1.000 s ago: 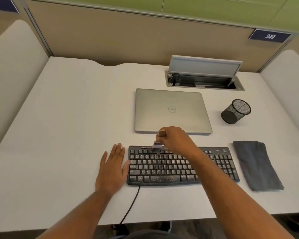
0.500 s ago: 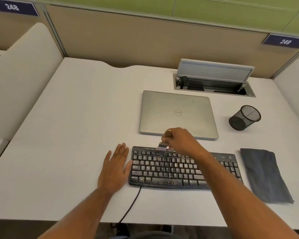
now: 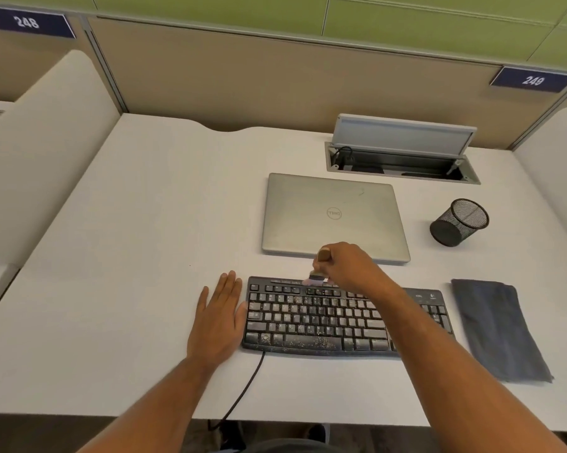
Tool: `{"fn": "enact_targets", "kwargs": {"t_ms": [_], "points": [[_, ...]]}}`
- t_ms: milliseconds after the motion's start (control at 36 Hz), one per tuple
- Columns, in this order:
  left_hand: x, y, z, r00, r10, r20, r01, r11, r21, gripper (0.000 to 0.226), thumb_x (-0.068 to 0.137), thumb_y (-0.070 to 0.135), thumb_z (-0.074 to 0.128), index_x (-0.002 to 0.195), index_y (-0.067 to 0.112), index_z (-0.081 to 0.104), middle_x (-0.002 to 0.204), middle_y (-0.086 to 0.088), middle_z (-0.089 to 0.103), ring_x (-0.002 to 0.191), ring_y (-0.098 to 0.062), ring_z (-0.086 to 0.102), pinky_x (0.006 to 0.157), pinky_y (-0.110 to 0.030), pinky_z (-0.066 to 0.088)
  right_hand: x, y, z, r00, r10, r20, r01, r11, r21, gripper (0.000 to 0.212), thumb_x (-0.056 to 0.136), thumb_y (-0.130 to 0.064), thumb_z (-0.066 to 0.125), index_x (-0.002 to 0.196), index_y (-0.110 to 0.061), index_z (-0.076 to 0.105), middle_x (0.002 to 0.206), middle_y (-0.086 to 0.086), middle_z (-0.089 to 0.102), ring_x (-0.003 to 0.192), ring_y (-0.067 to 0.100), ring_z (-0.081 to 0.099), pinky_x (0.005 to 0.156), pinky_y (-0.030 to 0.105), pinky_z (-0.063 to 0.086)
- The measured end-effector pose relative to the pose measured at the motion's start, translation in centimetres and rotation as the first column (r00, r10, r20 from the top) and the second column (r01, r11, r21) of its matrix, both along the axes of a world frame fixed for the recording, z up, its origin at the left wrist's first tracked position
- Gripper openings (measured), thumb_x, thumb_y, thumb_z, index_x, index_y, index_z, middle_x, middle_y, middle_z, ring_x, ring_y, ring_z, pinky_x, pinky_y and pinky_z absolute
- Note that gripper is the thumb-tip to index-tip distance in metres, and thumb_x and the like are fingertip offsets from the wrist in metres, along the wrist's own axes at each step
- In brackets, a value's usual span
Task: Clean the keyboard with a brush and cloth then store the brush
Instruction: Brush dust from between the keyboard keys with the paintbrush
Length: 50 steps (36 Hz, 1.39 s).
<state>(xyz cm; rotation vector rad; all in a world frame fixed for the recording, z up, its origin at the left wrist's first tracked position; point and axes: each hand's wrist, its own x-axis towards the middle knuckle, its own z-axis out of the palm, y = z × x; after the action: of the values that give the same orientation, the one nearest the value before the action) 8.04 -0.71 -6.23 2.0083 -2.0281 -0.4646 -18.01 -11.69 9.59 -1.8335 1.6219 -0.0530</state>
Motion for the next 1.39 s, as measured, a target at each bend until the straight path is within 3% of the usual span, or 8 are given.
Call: {"fn": "enact_targets", "kwargs": {"t_ms": [222, 500, 583, 806, 944, 1111, 1278, 1389], "points": [[0.0, -0.1, -0.3, 1.000, 0.004, 0.027, -0.004, 1.000, -0.012, 0.068, 0.103, 0.051, 0.002, 0.162, 0.020, 0.018, 0.169, 0.009, 0.006, 0.155, -0.002, -0.006, 0.128, -0.039, -0.003, 2.7, 0.8, 0.3, 0.981, -0.033, 0.194, 0.029, 0.999, 0.020, 0.012, 0.103, -0.020, 0.063, 0.100, -0.020, 0.074, 0.093, -0.013, 0.073, 0.084, 0.004, 0.068, 0.082, 0.028, 0.055], [-0.1, -0.2, -0.4, 0.999, 0.013, 0.032, -0.012, 1.000, -0.016, 0.068, 0.104, 0.050, 0.004, 0.162, 0.019, 0.021, 0.169, 0.010, 0.008, 0.156, -0.003, -0.002, 0.128, -0.040, -0.001, -0.2, 1.1, 0.2, 0.999, -0.024, -0.036, 0.024, 1.000, -0.001, 0.012, 0.102, -0.024, 0.062, 0.094, -0.022, 0.070, 0.100, -0.003, 0.076, 0.094, 0.015, 0.070, 0.090, 0.042, 0.058], [-0.1, -0.2, -0.3, 1.000, 0.013, 0.028, -0.012, 1.000, -0.021, 0.069, 0.104, 0.050, 0.005, 0.162, 0.018, 0.023, 0.169, 0.009, 0.010, 0.156, -0.004, 0.000, 0.128, -0.041, 0.002, -1.0, 0.9, 0.6, 0.995, -0.040, -0.086, 0.037, 0.999, -0.032, 0.011, 0.101, -0.025, 0.062, 0.095, -0.020, 0.071, 0.100, -0.003, 0.075, 0.091, 0.014, 0.070, 0.086, 0.037, 0.057], [-0.1, -0.1, 0.0, 1.000, 0.012, 0.019, -0.011, 1.000, -0.015, 0.071, 0.102, 0.052, 0.001, 0.162, 0.018, 0.020, 0.169, 0.007, 0.011, 0.156, -0.006, 0.001, 0.128, -0.043, 0.004, 1.7, 1.0, 0.4, 0.984, -0.083, 0.158, 0.080, 0.997, 0.023, 0.014, 0.103, -0.016, 0.062, 0.101, -0.009, 0.074, 0.086, -0.015, 0.070, 0.067, -0.012, 0.065, 0.065, 0.012, 0.045], [-0.2, -0.1, 0.1, 1.000, 0.011, 0.019, -0.011, 1.000, -0.013, 0.071, 0.102, 0.052, 0.001, 0.161, 0.018, 0.020, 0.169, 0.007, 0.012, 0.156, -0.006, 0.002, 0.128, -0.043, 0.005, 0.4, 0.8, 0.1, 0.999, -0.042, 0.012, 0.042, 0.999, 0.008, 0.012, 0.103, -0.018, 0.062, 0.098, -0.015, 0.073, 0.101, -0.002, 0.076, 0.092, 0.011, 0.071, 0.087, 0.035, 0.057], [-0.1, -0.2, -0.4, 0.999, 0.010, 0.042, -0.009, 1.000, -0.008, 0.071, 0.102, 0.052, -0.001, 0.162, 0.019, 0.018, 0.169, 0.009, 0.007, 0.156, -0.004, -0.002, 0.128, -0.042, 0.001, -2.5, 0.4, 0.7, 0.978, -0.067, -0.199, 0.059, 0.997, -0.047, 0.009, 0.099, -0.026, 0.065, 0.103, -0.019, 0.070, 0.104, 0.002, 0.073, 0.092, 0.020, 0.065, 0.081, 0.035, 0.049], [-0.2, -0.1, -0.2, 0.999, 0.014, 0.036, -0.013, 1.000, -0.013, 0.072, 0.101, 0.053, -0.001, 0.161, 0.019, 0.019, 0.169, 0.009, 0.009, 0.156, -0.004, -0.001, 0.128, -0.041, 0.000, -0.4, 0.4, 1.4, 0.996, -0.075, 0.057, 0.077, 0.996, -0.033, 0.012, 0.101, -0.016, 0.063, 0.099, -0.017, 0.075, 0.096, -0.004, 0.077, 0.086, 0.012, 0.071, 0.085, 0.034, 0.057], [-0.1, -0.1, -0.1, 0.999, 0.013, 0.031, -0.012, 1.000, -0.023, 0.073, 0.101, 0.053, 0.000, 0.161, 0.018, 0.022, 0.169, 0.008, 0.013, 0.156, -0.005, 0.002, 0.128, -0.041, 0.002, 0.7, 0.5, 0.5, 0.997, -0.053, 0.060, 0.052, 0.999, 0.010, 0.009, 0.101, -0.022, 0.066, 0.101, -0.017, 0.074, 0.099, -0.002, 0.077, 0.090, 0.012, 0.071, 0.090, 0.040, 0.058]]}}
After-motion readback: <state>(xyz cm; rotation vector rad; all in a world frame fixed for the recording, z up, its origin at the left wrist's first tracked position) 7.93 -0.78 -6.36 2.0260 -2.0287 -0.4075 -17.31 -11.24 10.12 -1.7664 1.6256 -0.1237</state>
